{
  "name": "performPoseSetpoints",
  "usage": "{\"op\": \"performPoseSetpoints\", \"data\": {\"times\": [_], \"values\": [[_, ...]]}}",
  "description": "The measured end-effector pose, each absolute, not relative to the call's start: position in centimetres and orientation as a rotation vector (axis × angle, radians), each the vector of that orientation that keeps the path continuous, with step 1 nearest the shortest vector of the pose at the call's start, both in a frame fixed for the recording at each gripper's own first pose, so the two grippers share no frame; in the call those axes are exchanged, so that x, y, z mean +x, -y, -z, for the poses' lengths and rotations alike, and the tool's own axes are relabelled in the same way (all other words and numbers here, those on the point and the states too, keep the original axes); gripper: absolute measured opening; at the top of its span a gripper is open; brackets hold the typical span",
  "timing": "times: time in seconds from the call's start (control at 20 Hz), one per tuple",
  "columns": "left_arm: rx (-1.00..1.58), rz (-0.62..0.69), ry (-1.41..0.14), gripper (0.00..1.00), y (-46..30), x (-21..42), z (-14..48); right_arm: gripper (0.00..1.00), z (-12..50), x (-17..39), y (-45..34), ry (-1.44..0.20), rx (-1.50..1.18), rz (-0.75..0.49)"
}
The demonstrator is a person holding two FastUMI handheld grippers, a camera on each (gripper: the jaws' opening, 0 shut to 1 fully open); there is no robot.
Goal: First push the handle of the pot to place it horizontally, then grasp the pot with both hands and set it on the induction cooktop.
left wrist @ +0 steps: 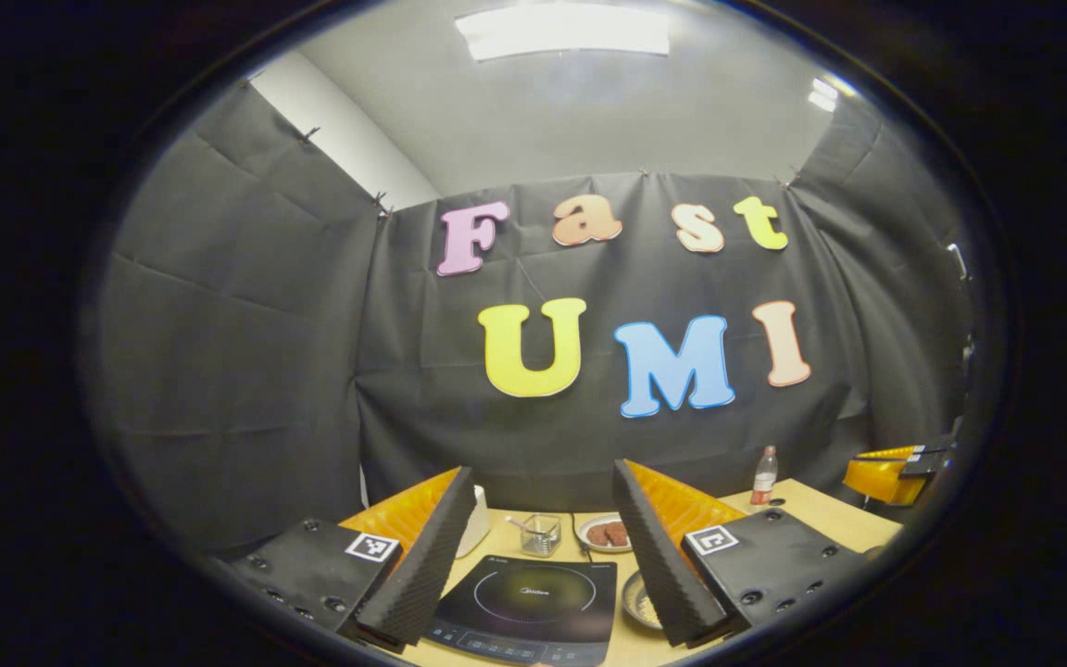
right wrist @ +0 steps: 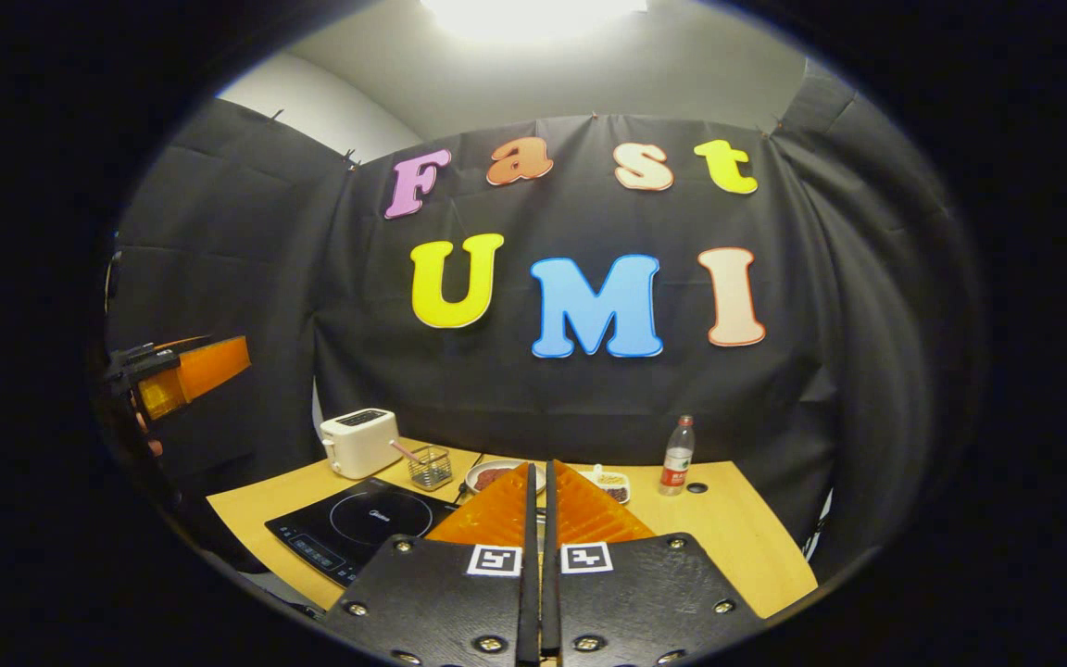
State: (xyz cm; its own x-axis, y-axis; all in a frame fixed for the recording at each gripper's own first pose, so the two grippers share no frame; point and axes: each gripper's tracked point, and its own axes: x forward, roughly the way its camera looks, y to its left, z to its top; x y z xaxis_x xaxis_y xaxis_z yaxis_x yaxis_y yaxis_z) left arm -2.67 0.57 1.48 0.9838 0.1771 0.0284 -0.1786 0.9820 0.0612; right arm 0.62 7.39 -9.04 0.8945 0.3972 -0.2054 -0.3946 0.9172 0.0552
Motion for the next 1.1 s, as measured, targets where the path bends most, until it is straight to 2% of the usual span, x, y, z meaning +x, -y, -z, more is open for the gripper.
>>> {"op": "performPoseSetpoints", "data": {"times": [0.05, 0.15, 0.25, 0.3, 0.6, 0.65, 0.7, 0.95, 1.0, 1.1], "values": [[0.063, -0.185, 0.025, 0.97, -1.2, -2.5, -1.4, 0.01, 9.7, 0.6, -8.3, -0.233, 0.008, -0.429], [0.06, -0.194, 0.021, 1.0, -2.4, -2.0, -1.0, 0.01, 11.2, 0.7, -9.6, -0.273, -0.011, -0.452], [0.058, -0.207, 0.021, 1.0, -3.8, -1.9, -0.9, 0.01, 12.9, 0.8, -11.2, -0.313, -0.029, -0.473], [0.058, -0.215, 0.021, 0.97, -4.5, -1.8, -0.9, 0.01, 13.7, 0.8, -11.8, -0.335, -0.037, -0.485], [0.043, -0.249, 0.01, 0.97, -8.0, -0.9, -0.1, 0.01, 18.2, 0.3, -15.5, -0.465, -0.064, -0.561], [0.04, -0.255, 0.008, 1.0, -8.4, -0.8, 0.4, 0.02, 18.9, 0.1, -15.9, -0.484, -0.072, -0.573], [0.038, -0.257, 0.006, 0.97, -8.7, -0.8, 0.6, 0.01, 19.7, -0.2, -16.4, -0.503, -0.084, -0.589], [0.029, -0.273, -0.014, 0.97, -10.2, -0.5, 2.0, 0.02, 22.9, -1.3, -19.0, -0.593, -0.096, -0.66], [0.025, -0.279, -0.016, 1.0, -10.5, -0.5, 2.1, 0.01, 23.6, -1.4, -19.5, -0.614, -0.094, -0.67], [0.021, -0.288, -0.017, 0.91, -11.5, -0.3, 2.3, 0.02, 24.9, -1.9, -20.4, -0.656, -0.104, -0.69]]}}
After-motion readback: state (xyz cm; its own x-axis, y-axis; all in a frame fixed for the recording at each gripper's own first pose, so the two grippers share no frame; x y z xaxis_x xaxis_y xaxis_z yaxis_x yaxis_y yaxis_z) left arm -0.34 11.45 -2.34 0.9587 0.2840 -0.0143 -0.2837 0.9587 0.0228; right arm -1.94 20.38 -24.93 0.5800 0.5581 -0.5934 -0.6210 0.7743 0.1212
